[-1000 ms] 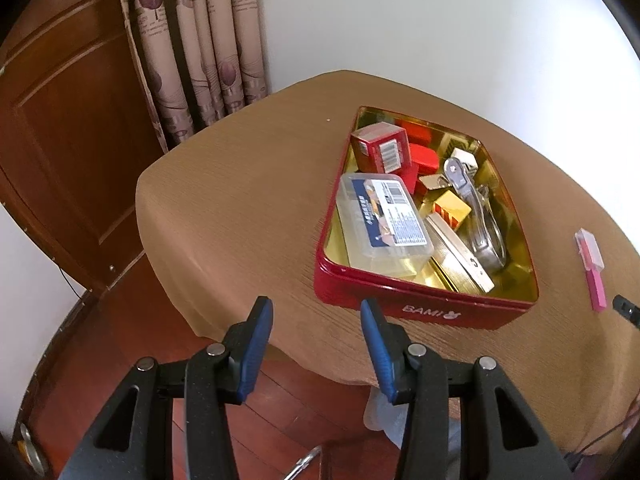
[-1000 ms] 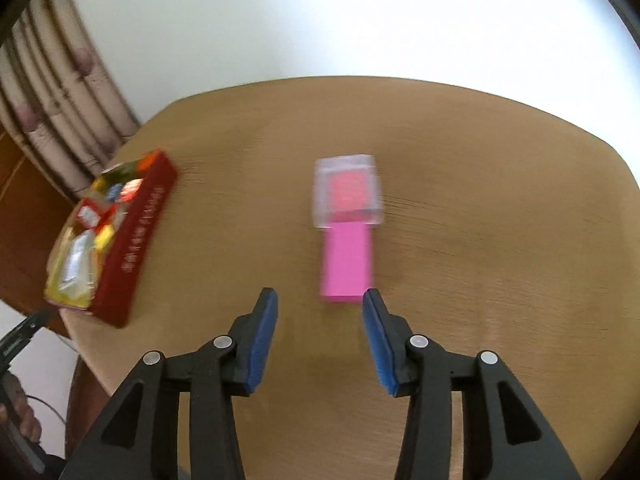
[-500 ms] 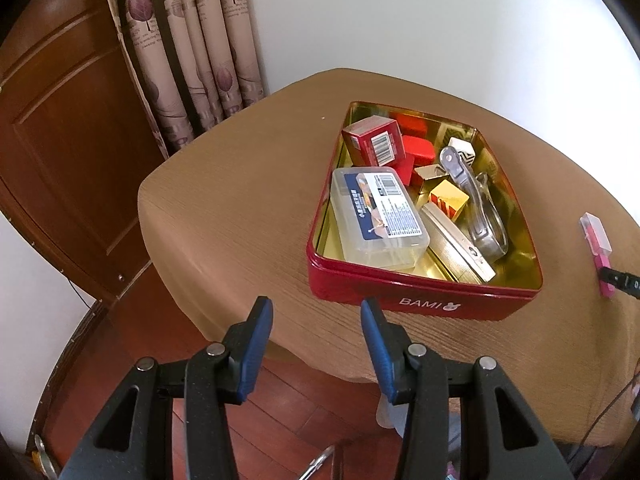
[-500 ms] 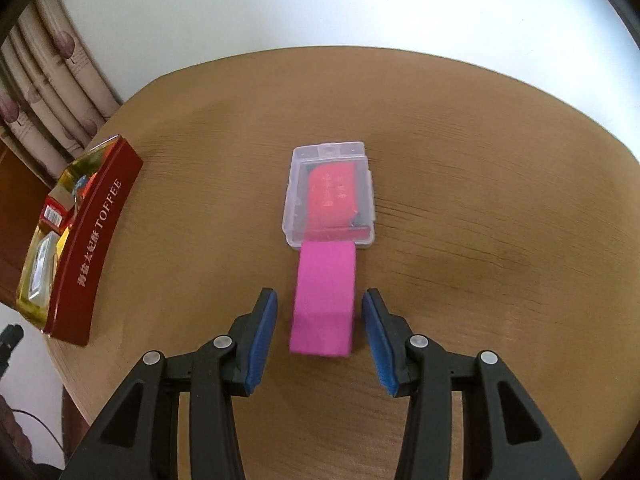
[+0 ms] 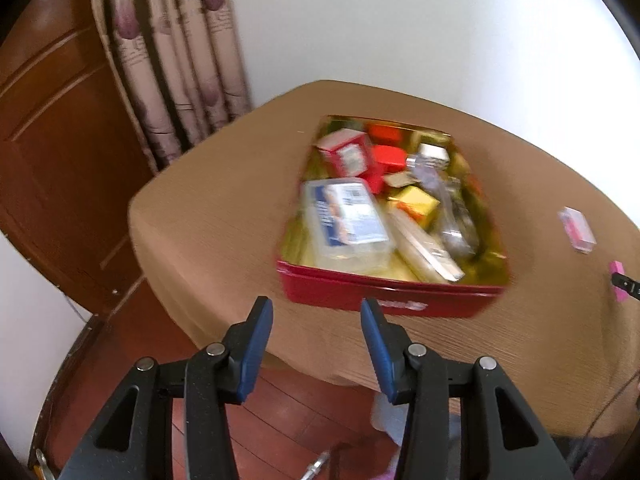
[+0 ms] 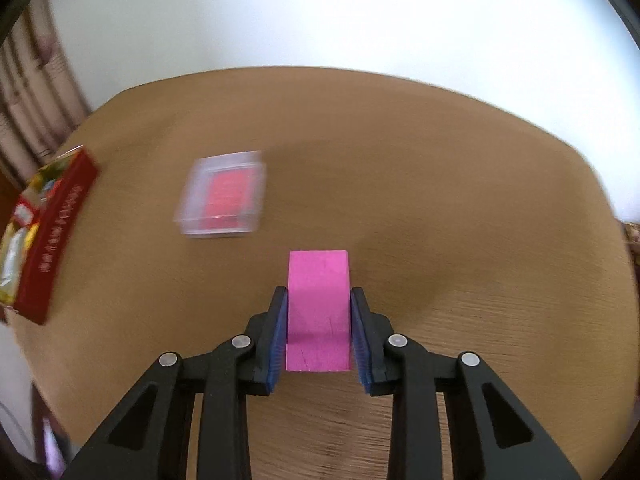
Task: Organize rigid objects
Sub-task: 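Grasp the pink block with the right gripper while the left gripper grasps the clear red case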
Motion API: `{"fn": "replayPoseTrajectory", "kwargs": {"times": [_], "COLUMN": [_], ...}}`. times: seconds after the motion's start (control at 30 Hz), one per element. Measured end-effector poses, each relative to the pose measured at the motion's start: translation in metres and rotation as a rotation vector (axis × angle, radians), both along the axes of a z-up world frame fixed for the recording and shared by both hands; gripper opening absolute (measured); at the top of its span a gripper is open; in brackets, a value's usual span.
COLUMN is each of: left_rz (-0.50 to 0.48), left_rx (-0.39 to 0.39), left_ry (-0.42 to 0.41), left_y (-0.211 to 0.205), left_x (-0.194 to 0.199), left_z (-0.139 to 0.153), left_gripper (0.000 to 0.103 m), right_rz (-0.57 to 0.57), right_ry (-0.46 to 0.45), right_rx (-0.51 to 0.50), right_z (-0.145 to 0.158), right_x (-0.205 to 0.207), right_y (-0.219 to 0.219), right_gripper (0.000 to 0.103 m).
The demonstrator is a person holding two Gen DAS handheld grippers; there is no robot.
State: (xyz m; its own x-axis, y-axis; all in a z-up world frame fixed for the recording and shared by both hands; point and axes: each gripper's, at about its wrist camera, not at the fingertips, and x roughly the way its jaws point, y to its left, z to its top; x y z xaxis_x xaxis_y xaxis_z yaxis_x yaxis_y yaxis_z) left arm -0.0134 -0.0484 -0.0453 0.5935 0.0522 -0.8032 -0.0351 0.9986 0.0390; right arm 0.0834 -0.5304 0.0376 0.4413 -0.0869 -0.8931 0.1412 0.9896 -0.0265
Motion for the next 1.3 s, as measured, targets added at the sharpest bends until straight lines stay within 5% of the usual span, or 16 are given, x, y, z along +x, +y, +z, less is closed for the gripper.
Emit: {"fn": "replayPoseTrajectory", "kwargs": {"times": [0.27,0.6,0.9,1.3], "left_rz": [-0.176,-0.353,-0.374,-0.316], "left_rx": [-0.106,-0.182,-0.181,-0.091], "left_ry": [0.04,0.118,0.248,0.302], "left_y": [-0.078,-0.221,-0.309,-0.356], "left_x": [0.002,0.073,0.139,0.169], "left_z": [0.024,0.028,-0.019,-0.052], "left_gripper": [0.047,0.049,0.049,0.052], "right_rz": [-0.161,-0.197,-0.199,-0.173], "right_ry": [-0.043,-0.109,-0.148,-0.177], "right_rx": [-0.139,-0.086,0.024,0.098], "right_z": [-0.004,-0.016,-0.017,-0.015], "right_x": [-0.029,-0.039,-0.045,-0.054], "right_y": [-0.086,-0.127,-0.154,-0.158], "right_gripper": [0.027,0.027,0.027,0.027]}}
